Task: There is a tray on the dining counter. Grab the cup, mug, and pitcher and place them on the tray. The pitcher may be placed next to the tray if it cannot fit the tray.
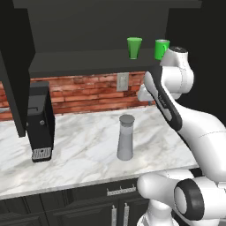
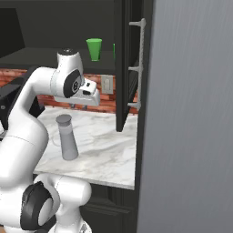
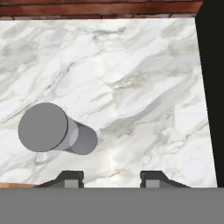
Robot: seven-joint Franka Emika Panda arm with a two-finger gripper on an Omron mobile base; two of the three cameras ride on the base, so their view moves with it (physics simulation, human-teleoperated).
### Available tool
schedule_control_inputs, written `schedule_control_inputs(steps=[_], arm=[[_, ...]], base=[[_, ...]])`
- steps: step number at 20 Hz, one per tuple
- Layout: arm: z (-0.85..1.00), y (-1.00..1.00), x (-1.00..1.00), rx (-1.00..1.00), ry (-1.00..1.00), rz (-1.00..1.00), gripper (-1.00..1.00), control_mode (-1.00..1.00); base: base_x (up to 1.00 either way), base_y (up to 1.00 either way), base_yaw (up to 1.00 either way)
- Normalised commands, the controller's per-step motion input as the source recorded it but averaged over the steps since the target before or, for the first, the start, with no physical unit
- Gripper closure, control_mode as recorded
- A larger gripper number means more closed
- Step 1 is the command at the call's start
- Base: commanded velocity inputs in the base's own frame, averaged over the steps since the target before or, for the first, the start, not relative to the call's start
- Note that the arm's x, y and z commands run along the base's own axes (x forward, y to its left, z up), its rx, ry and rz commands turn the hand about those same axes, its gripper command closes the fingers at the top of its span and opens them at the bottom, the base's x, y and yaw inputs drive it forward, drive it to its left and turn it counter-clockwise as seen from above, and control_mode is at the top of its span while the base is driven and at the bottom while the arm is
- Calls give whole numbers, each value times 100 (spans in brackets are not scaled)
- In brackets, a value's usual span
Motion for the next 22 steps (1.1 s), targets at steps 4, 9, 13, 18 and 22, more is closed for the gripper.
schedule_control_inputs(steps=[4, 9, 13, 18, 22], arm=[[0, 0, 1, 0, 0, -3, -100, -100], [10, -2, -5, 1, -4, -15, -100, -100], [30, -3, -28, 6, -17, -25, -100, -100], [46, -15, -27, 15, -14, -23, -100, -100], [48, -11, -29, 27, -14, -22, -100, -100]], base=[[0, 0, 0], [0, 0, 0], [0, 0, 0], [0, 0, 0], [0, 0, 0]])
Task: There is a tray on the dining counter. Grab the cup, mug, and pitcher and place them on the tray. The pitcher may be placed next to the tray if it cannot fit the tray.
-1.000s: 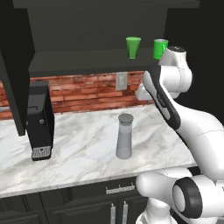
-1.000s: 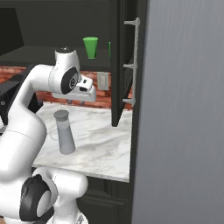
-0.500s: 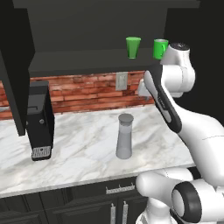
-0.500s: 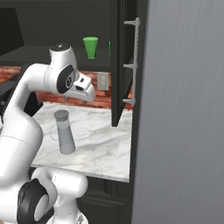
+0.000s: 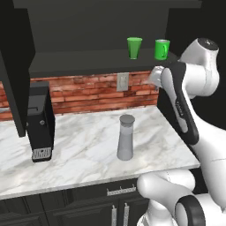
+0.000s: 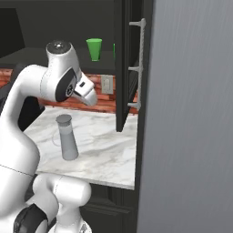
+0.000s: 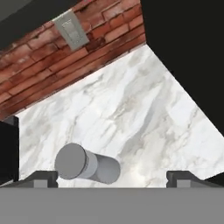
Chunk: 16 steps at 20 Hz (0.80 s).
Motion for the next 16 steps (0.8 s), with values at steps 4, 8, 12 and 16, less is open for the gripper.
schedule_control_inputs(steps=[4, 8, 12, 16], arm=[[52, 0, -13, 29, -14, -19, -100, -100], [58, 0, 0, 24, -11, -15, -100, -100], [47, 0, 0, 22, -14, -4, -100, -100], [46, 0, 0, 20, -16, 0, -100, -100]], base=[[0, 0, 0], [0, 0, 0], [0, 0, 0], [0, 0, 0]])
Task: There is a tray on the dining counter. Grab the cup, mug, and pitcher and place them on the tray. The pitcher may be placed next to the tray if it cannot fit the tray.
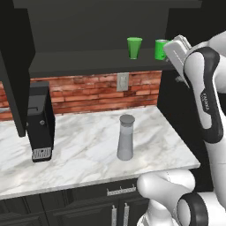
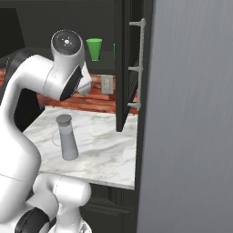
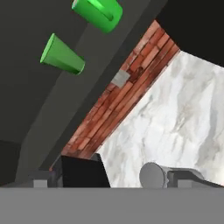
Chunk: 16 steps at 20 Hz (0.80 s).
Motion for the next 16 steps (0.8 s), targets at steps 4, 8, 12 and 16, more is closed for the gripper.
schedule_control_inputs(steps=[4, 8, 12, 16], arm=[[45, 0, 10, 14, -14, -4, -100, -100], [38, 1, 37, 8, -7, -7, -100, -100], [40, 1, 39, 5, -1, -4, -100, -100], [37, 0, 28, 7, 0, -4, -100, -100]], base=[[0, 0, 0], [0, 0, 0], [0, 0, 0], [0, 0, 0]])
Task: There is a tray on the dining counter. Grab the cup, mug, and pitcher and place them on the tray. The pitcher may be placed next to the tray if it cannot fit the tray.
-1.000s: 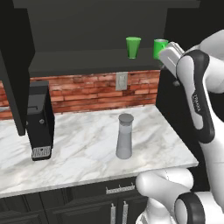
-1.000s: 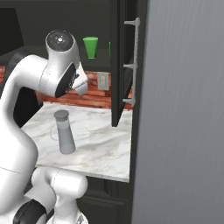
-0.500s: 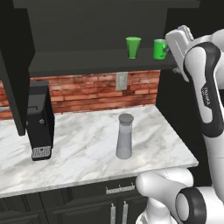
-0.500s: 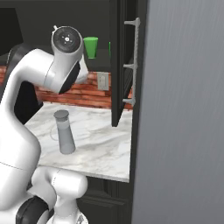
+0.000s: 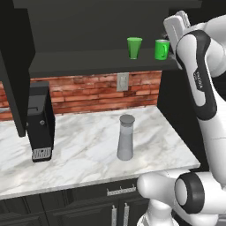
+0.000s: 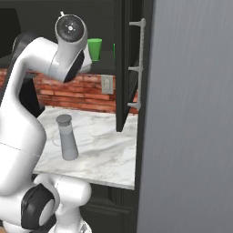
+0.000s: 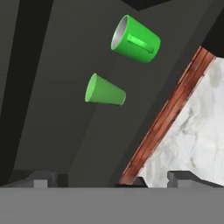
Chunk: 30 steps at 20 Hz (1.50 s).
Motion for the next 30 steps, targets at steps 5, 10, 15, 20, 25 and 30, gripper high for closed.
schedule_control_inputs(steps=[5, 10, 15, 20, 25, 30], arm=[[8, 0, 6, 2, 0, 0, -100, -100], [-2, 3, 0, 0, 3, 0, -100, -100], [-21, 3, 0, 0, 1, 0, -100, -100], [-22, 0, 8, 0, 0, 0, -100, -100], [-13, 2, 26, 0, 0, 0, -100, -100], [0, 0, 53, 0, 0, 0, -100, -100]], base=[[0, 0, 0], [0, 0, 0], [0, 0, 0], [0, 0, 0], [0, 0, 0], [0, 0, 0]])
